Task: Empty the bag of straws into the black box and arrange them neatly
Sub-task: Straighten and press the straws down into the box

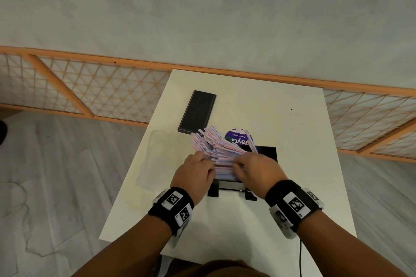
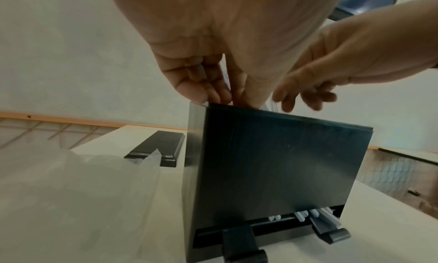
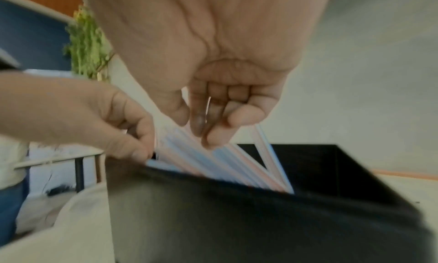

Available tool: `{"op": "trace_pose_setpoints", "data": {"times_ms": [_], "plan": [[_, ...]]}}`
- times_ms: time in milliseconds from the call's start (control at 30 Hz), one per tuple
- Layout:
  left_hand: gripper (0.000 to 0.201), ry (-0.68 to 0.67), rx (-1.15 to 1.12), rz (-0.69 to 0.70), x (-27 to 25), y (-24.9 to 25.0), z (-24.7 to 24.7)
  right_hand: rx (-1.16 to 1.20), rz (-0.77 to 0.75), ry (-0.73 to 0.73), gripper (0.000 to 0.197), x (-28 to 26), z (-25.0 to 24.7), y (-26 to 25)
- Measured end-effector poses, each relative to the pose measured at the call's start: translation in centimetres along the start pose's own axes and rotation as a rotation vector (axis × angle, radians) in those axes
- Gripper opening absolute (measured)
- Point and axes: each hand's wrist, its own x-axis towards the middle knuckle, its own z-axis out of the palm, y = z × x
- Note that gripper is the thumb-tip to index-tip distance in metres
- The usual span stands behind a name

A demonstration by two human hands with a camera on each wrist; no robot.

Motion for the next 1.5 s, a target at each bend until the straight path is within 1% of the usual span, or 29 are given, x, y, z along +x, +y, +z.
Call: {"op": "trace_pose_setpoints", "data": {"times_ms": [100,133,167,200,233,267,333,367,400,467,500,567,667,733,800,867,933,1033,1100,1167,1200,1267,1400,1467,1500], "plan": [[0.013,0.076,-0.051,0.000,-0.3,0.3,-0.7,0.161,0.081,0.383,0.012,-0.2,-3.2,0.2],[0.016,0.104,-0.082,0.010,-0.4,0.5,-0.9,0.199,0.124,0.462,0.009,0.3,-3.9,0.8],[0.019,0.124,-0.112,0.023,-0.4,0.7,-1.2,0.224,0.161,0.490,0.012,1.1,-4.5,1.6],[0.024,0.130,-0.139,0.037,-0.3,1.1,-1.3,0.237,0.198,0.454,0.018,1.9,-4.8,2.6],[0.030,0.129,-0.161,0.055,-0.2,1.4,-1.4,0.240,0.231,0.363,0.025,2.9,-4.7,3.5],[0.038,0.124,-0.171,0.077,0.0,1.7,-1.4,0.226,0.248,0.239,0.029,3.6,-4.7,4.2],[0.056,0.116,-0.162,0.130,0.5,2.3,-1.4,0.157,0.202,0.007,0.027,4.5,-4.2,4.6],[0.065,0.115,-0.157,0.153,0.7,2.6,-1.4,0.130,0.156,-0.068,0.025,4.6,-3.9,4.3],[0.072,0.112,-0.152,0.166,0.9,2.9,-1.5,0.123,0.117,-0.103,0.024,4.5,-3.5,3.9],[0.078,0.097,-0.144,0.172,1.2,3.3,-1.5,0.138,0.072,-0.091,0.020,4.3,-2.8,3.2],[0.076,0.084,-0.143,0.171,1.4,3.4,-1.4,0.138,0.058,-0.080,0.019,4.1,-2.4,3.0],[0.063,0.049,-0.137,0.195,1.6,3.3,-1.0,0.128,0.022,-0.088,0.020,3.7,-1.4,2.8],[0.034,0.028,-0.070,0.254,1.6,2.7,-0.5,0.133,-0.015,-0.169,0.038,3.2,-0.3,2.6],[0.026,0.013,-0.023,0.263,1.4,2.2,0.0,0.086,-0.010,-0.222,0.047,2.9,0.0,2.9],[0.025,-0.010,0.003,0.254,1.3,1.7,0.4,0.032,0.008,-0.245,0.048,2.6,0.4,3.6],[0.025,-0.015,-0.008,0.246,1.3,1.4,0.6,-0.003,0.022,-0.246,0.040,2.4,0.7,4.2],[0.029,-0.003,-0.034,0.244,1.2,1.4,0.6,-0.026,0.015,-0.225,0.029,2.3,0.8,4.7],[0.036,0.014,-0.134,0.190,0.8,1.9,0.2,-0.017,0.004,-0.160,0.024,2.2,1.0,5.1],[0.045,0.058,-0.171,0.169,0.5,2.2,-0.1,-0.005,-0.006,-0.146,0.024,2.2,1.0,5.2],[0.052,0.121,-0.157,0.195,0.3,2.6,-0.1,0.004,-0.013,-0.145,0.024,2.2,0.8,5.0],[0.052,0.146,-0.142,0.218,0.2,2.8,-0.1,0.016,-0.017,-0.135,0.024,2.3,0.6,4.7],[0.046,0.170,-0.117,0.254,0.2,3.0,0.2,0.043,-0.020,-0.091,0.023,2.5,-0.1,3.7],[0.027,0.148,-0.106,0.234,0.3,1.9,0.8,0.025,-0.058,0.011,0.024,2.9,-3.2,0.9],[0.023,0.132,-0.104,0.232,0.1,1.1,0.9,-0.029,-0.111,0.004,0.023,2.9,-4.4,-0.1],[0.022,0.130,-0.108,0.229,0.0,0.7,0.8,-0.068,-0.130,-0.025,0.020,2.8,-4.7,-0.4]]}}
